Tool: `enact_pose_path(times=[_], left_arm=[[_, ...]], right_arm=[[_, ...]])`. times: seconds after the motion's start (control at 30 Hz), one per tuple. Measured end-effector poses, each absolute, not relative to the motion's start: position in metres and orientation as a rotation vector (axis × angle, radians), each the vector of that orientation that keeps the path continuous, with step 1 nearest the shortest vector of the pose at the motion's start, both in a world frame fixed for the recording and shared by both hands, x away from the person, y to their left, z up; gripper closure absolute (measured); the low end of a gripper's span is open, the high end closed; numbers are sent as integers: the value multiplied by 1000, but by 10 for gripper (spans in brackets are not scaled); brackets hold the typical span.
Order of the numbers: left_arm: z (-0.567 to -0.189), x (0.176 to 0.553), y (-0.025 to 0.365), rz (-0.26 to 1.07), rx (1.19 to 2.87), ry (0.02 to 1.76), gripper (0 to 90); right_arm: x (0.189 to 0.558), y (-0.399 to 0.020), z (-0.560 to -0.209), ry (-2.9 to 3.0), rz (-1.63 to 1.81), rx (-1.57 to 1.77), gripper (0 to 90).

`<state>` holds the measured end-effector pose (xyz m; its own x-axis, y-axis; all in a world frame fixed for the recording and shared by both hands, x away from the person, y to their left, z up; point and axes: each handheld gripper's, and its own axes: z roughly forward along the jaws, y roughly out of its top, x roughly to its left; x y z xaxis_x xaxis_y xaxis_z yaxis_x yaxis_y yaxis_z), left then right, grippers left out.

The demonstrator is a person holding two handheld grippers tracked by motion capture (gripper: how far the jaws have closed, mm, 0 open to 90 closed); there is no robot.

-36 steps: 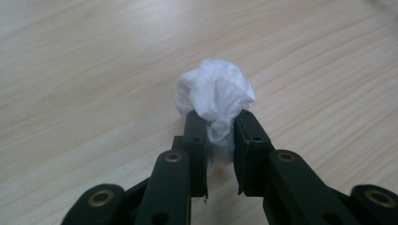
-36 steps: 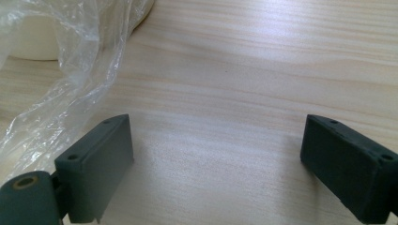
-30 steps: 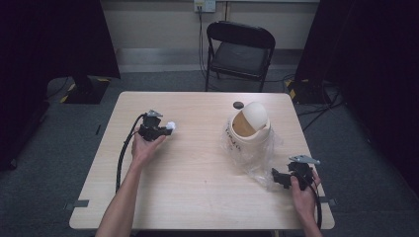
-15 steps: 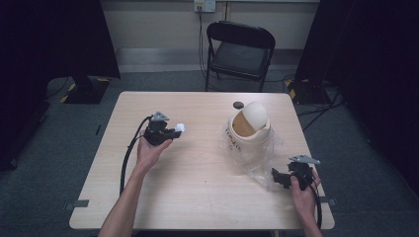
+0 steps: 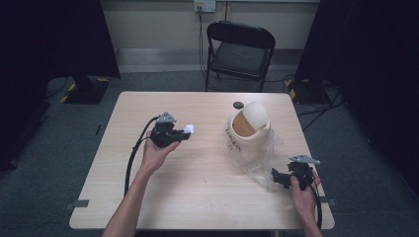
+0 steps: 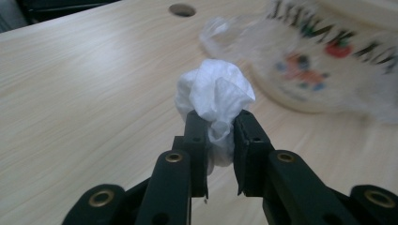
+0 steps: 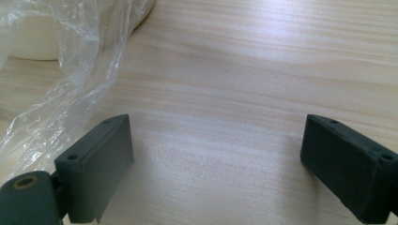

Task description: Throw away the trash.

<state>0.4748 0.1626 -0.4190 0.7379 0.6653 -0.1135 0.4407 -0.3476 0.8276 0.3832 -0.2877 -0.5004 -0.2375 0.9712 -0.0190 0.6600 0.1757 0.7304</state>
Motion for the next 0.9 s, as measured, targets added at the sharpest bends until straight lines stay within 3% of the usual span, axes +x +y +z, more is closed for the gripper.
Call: enact_pose_path(times=[0.2, 0.9], left_arm=[[-403, 468, 142, 327, 2041, 754, 774], [-370, 467, 105, 198, 1967, 637, 774]], right_arm=[[383, -288, -500, 1968, 837, 1532, 87], [383, -288, -500, 1968, 837, 1532, 86]])
